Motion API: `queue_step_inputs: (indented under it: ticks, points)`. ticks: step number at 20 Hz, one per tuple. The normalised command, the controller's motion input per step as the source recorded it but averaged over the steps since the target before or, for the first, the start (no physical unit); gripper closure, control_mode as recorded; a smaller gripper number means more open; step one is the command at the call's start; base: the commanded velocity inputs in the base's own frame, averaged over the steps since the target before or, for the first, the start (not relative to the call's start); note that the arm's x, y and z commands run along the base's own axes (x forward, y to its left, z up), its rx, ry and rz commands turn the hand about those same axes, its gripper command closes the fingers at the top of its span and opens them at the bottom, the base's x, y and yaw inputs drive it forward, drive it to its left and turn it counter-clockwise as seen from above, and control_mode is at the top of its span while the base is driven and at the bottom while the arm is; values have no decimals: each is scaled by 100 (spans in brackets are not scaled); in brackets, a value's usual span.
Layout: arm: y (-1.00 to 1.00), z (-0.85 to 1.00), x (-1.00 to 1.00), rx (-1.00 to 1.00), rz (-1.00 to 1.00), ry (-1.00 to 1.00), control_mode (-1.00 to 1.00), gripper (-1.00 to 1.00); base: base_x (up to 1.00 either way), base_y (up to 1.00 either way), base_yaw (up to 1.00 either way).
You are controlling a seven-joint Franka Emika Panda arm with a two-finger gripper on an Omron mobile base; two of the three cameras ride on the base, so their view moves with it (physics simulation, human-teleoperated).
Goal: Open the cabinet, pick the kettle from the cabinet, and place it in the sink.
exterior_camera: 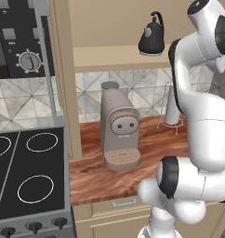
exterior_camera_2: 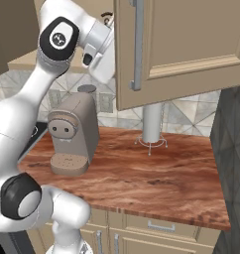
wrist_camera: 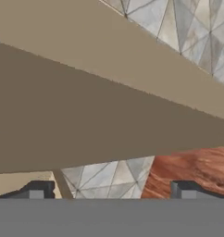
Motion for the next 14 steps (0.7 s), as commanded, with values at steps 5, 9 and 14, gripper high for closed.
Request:
queue_step_inputs:
  ticks: [5, 9, 14]
  points:
    - [-24, -18, -34, 1, -12, -20, -100, -100, 0, 0, 0]
    - [-23, -19, -34, 0, -14, -13, -100, -100, 0, 0, 0]
    - [-30, -18, -28, 0, -17, -4, -100, -100, 0, 0, 0]
